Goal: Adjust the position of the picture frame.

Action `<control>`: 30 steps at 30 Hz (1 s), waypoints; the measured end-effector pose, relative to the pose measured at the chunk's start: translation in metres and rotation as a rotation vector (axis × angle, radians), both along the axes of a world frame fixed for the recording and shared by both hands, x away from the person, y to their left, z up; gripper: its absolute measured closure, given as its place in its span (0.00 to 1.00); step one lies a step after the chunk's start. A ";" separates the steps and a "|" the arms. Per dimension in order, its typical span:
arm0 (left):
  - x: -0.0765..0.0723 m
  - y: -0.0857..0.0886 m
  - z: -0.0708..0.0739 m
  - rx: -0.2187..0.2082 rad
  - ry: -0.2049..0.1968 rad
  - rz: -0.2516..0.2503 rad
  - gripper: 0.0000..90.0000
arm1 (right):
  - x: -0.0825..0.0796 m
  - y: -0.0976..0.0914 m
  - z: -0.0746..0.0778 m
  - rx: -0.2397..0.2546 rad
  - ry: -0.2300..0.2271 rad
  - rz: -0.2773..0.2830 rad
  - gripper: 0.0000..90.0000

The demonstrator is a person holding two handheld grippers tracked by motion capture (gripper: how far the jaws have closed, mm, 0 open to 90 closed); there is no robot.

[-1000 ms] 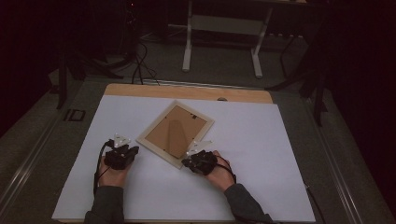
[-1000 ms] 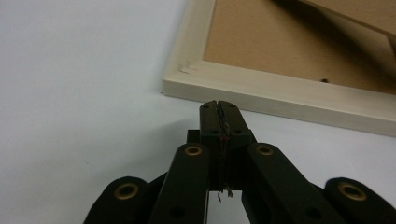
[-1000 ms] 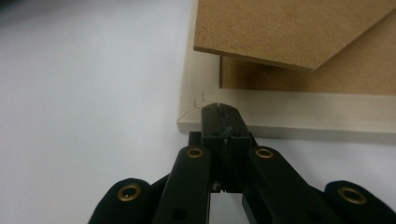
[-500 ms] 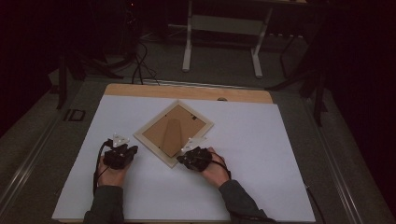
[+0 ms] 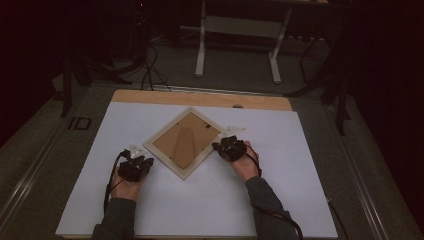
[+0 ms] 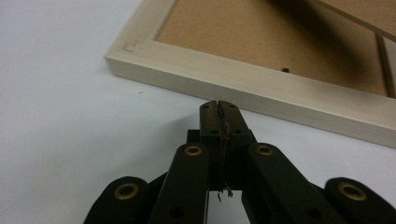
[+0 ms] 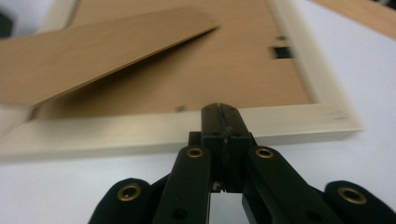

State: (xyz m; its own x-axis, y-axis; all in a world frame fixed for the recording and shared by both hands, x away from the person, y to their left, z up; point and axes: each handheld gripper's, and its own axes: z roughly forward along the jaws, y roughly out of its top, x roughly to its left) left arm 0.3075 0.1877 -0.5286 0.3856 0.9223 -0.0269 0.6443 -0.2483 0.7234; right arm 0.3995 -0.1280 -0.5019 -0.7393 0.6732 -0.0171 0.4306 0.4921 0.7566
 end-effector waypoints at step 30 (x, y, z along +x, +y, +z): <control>0.000 -0.025 -0.006 0.066 0.007 -0.048 1.00 | 0.045 0.019 -0.016 -0.034 0.054 -0.088 1.00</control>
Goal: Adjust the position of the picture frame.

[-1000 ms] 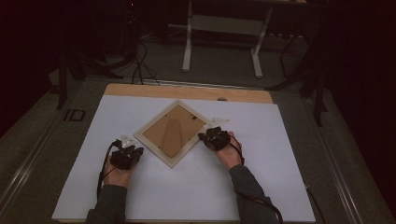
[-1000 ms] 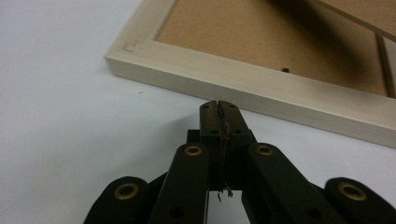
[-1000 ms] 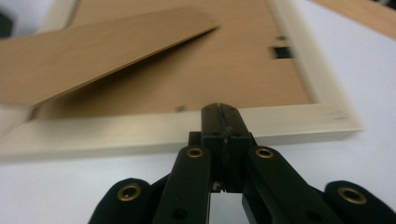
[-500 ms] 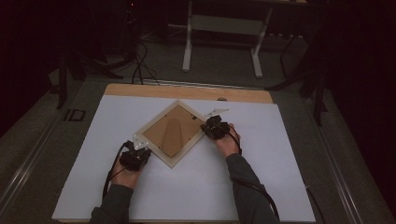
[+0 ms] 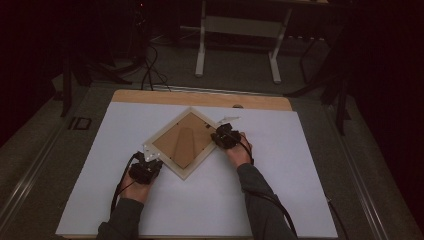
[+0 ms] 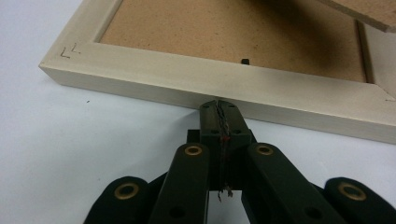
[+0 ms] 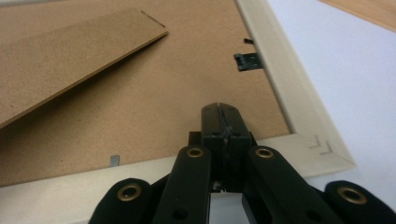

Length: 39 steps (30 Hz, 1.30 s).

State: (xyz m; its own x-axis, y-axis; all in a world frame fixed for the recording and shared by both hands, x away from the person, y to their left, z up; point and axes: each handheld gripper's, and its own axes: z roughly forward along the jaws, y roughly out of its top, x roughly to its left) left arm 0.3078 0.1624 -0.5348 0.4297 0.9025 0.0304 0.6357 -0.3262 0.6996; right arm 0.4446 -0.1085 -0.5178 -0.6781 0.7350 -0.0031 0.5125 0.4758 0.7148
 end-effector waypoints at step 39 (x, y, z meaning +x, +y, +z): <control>0.029 -0.019 0.001 -0.009 0.015 0.017 1.00 | -0.041 -0.027 0.006 -0.028 0.086 0.025 1.00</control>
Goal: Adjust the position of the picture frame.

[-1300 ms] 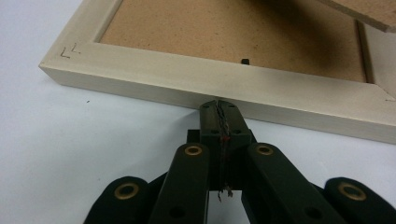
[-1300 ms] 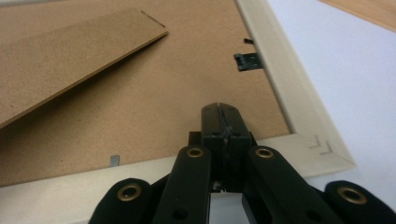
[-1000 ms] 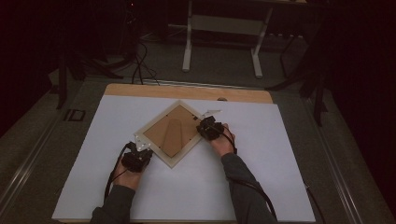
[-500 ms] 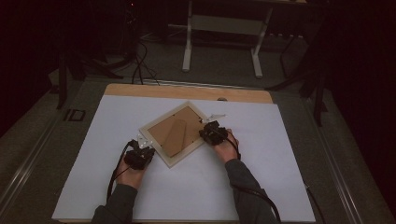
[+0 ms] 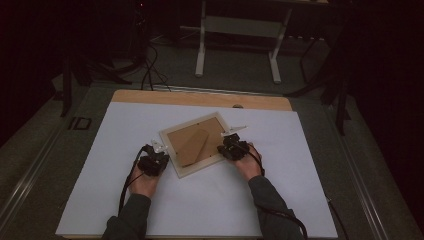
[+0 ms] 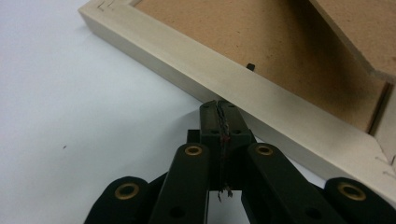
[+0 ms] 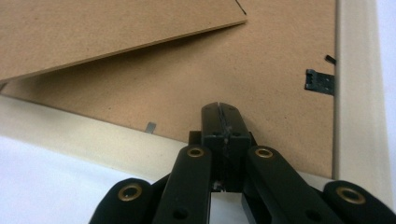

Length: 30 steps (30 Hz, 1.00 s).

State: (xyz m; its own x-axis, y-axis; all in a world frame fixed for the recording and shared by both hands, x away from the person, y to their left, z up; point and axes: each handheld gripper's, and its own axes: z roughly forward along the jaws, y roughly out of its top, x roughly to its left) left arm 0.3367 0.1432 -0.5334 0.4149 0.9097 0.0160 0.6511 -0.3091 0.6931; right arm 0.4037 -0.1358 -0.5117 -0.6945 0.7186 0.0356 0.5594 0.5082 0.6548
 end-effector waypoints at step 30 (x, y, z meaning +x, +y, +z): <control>-0.011 -0.001 -0.002 -0.076 0.017 -0.041 1.00 | 0.035 -0.066 -0.010 0.007 0.019 -0.264 1.00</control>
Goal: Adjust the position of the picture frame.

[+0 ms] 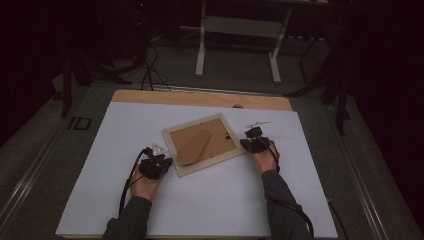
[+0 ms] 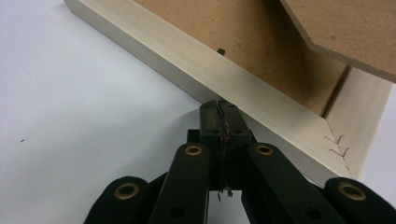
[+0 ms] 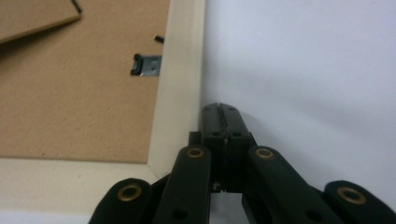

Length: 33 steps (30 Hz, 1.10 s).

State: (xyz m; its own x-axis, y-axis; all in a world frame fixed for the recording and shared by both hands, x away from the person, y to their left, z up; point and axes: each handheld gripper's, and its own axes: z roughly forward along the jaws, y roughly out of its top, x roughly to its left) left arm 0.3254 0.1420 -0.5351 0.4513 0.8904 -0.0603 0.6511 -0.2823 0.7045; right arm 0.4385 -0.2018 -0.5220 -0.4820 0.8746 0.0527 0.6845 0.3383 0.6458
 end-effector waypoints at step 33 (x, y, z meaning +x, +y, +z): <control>-0.014 0.004 0.002 -0.017 0.037 -0.017 1.00 | -0.042 -0.011 -0.002 0.011 0.004 0.051 1.00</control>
